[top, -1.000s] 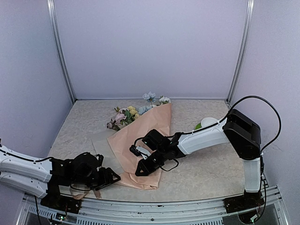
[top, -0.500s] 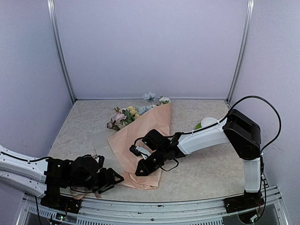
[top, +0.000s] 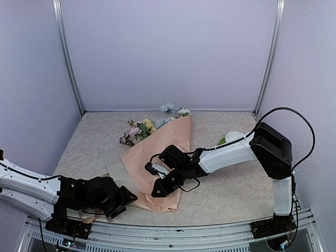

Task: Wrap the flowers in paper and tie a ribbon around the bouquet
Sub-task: Pick up the two-thirds-folded wrapping paper from the center of the board.

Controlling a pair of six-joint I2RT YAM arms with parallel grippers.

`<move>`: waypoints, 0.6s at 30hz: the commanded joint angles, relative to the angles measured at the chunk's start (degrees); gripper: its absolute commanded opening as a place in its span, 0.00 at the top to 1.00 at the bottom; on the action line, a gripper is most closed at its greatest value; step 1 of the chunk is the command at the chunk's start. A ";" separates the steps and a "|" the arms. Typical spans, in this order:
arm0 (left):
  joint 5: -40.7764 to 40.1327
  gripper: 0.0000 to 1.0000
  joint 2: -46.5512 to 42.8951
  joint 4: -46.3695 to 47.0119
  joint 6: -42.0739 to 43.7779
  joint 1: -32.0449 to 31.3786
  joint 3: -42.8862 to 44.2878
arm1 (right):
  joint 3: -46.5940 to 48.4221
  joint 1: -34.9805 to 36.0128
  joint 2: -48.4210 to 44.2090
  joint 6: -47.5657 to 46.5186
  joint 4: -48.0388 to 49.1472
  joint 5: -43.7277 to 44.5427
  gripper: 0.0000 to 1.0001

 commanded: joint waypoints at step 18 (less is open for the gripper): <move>-0.61 0.54 11.52 1.43 -3.51 4.26 4.53 | -2.11 0.49 1.32 -3.75 -5.83 1.80 0.89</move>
